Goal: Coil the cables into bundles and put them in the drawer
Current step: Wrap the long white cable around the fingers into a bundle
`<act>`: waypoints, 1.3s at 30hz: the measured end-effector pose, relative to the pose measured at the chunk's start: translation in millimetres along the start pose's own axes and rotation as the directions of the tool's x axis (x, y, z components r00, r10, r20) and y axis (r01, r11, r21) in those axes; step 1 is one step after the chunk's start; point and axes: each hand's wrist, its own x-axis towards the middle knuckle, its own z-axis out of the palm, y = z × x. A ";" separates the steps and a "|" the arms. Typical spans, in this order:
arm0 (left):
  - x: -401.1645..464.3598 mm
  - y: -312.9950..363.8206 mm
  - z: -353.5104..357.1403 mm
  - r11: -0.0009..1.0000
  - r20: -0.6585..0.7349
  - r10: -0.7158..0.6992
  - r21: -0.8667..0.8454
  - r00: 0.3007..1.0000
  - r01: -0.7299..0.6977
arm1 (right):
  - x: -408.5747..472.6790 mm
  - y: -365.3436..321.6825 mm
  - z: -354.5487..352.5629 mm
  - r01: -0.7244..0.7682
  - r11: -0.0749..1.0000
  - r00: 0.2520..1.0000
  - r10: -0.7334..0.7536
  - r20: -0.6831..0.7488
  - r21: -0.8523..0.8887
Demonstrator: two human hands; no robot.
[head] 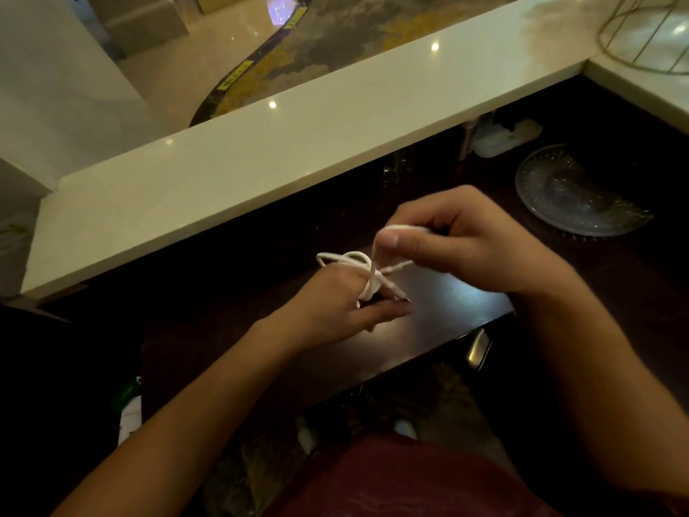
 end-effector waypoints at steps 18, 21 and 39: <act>-16.2 53.8 -32.3 0.720 -0.181 0.228 -0.630 0.957 -0.291 | 3.8 59.0 48.9 -0.278 0.919 0.951 0.305 -0.057 0.280; -11.8 41.2 -32.9 0.744 -0.245 0.142 -0.613 0.959 -0.267 | -0.1 60.3 56.9 -0.307 0.916 0.950 0.310 0.030 0.257; -15.6 -9.6 -33.8 0.997 0.010 -0.077 0.011 0.997 0.077 | -16.2 16.9 19.3 -0.147 0.942 0.978 0.184 0.100 -0.303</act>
